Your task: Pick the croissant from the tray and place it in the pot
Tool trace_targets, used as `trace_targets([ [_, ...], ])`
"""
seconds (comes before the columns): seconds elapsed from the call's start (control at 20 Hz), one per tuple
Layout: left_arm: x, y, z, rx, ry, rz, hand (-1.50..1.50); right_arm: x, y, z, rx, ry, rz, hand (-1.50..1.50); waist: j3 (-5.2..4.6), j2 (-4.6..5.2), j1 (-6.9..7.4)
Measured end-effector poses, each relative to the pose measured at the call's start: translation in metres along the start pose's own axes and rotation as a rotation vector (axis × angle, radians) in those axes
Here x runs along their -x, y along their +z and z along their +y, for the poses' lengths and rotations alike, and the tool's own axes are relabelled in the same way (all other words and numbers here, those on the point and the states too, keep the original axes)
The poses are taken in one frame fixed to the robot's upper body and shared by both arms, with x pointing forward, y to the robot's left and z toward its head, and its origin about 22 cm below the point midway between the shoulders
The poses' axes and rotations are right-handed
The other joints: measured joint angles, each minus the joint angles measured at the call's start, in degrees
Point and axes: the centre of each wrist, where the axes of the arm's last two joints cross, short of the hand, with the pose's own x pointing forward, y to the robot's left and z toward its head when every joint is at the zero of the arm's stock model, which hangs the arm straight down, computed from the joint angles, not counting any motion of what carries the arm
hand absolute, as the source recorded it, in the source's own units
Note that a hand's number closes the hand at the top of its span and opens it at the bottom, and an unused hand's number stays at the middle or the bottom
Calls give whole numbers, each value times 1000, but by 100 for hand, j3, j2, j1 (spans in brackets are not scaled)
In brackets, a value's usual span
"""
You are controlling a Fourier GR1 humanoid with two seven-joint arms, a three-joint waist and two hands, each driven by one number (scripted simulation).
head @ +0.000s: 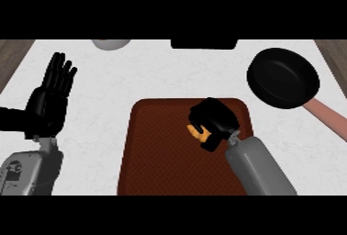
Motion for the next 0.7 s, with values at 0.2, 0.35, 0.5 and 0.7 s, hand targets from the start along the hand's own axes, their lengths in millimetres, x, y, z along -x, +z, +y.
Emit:
trace_targets([
  [0.2,-2,-1,-4,18,1,-6,0,12,-13,-34,165,-7,318,150,8,18,138],
  [0.35,-2,-2,-8,35,1,-10,0,16,-24,-65,302,18,541,150,-3,14,227],
  [0.5,-2,-3,-14,51,7,-12,0,10,-39,-100,453,53,734,150,-10,17,308],
  [0.7,-3,-7,-20,66,9,-11,0,-2,-57,-137,655,111,959,150,-10,43,384],
])
